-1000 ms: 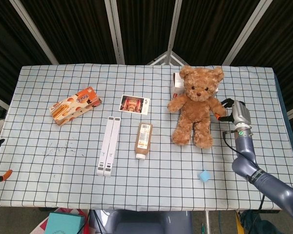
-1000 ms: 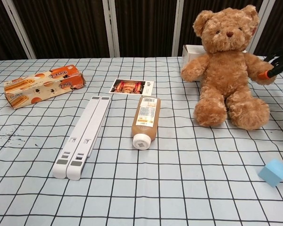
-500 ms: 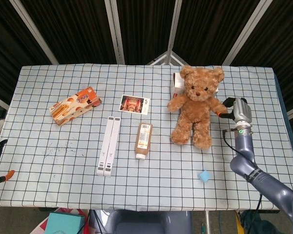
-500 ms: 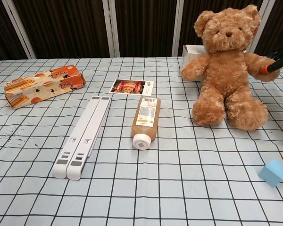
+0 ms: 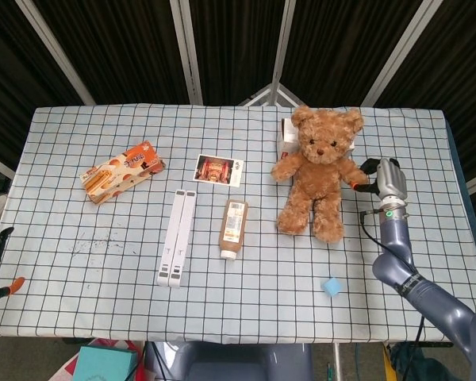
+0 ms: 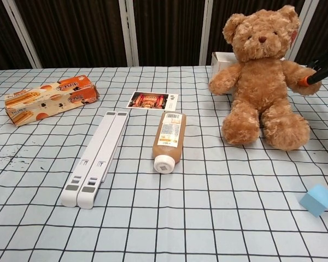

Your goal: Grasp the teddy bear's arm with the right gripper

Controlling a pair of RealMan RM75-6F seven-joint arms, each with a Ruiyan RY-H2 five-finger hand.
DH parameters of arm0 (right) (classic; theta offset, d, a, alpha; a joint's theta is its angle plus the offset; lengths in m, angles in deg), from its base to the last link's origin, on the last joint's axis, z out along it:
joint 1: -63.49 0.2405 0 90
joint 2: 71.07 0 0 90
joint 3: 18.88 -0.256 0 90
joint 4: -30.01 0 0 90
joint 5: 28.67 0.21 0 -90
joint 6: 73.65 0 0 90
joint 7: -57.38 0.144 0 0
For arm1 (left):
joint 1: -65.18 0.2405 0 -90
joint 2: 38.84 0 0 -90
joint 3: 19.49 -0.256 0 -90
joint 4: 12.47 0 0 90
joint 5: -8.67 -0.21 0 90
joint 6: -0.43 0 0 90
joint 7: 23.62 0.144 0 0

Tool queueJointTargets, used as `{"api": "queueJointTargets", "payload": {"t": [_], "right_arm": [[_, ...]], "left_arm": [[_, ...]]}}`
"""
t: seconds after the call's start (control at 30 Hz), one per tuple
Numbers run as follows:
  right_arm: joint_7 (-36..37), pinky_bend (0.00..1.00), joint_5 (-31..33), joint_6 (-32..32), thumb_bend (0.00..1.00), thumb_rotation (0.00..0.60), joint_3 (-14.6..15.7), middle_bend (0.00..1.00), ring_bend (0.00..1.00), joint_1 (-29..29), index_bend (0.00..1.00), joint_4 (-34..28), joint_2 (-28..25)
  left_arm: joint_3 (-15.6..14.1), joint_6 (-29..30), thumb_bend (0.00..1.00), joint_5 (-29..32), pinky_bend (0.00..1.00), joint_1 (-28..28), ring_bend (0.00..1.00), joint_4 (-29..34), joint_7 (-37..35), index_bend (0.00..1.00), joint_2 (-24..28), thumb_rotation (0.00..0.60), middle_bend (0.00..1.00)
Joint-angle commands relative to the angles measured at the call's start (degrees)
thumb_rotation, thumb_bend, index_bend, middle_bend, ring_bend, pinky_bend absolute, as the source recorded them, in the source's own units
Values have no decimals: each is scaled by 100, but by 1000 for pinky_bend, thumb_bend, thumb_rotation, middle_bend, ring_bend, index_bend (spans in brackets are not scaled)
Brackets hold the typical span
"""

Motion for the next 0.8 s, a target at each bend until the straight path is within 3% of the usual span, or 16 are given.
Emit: {"api": "queueJointTargets", "payload": {"t": [0.03,0.6,0.8], "right_arm": [[-28,0,24,-43,350,600,18,589,373,-19,602,63,42],[-122,0,-49,-68,386,600,-4,594,373,-76,603,161,135],[-127,0,-169,151,385,600,-114,594,373,-67,602,-109,25]], "left_arm": [[-5,2,239,2,30,2,0,-1,5,131,1,600,0],[-16,25,239,5,30,4,0,15,-9,131,9,600,0],[-18,25,239,0,30,2,0,14,-32,131,19,600,0]]}}
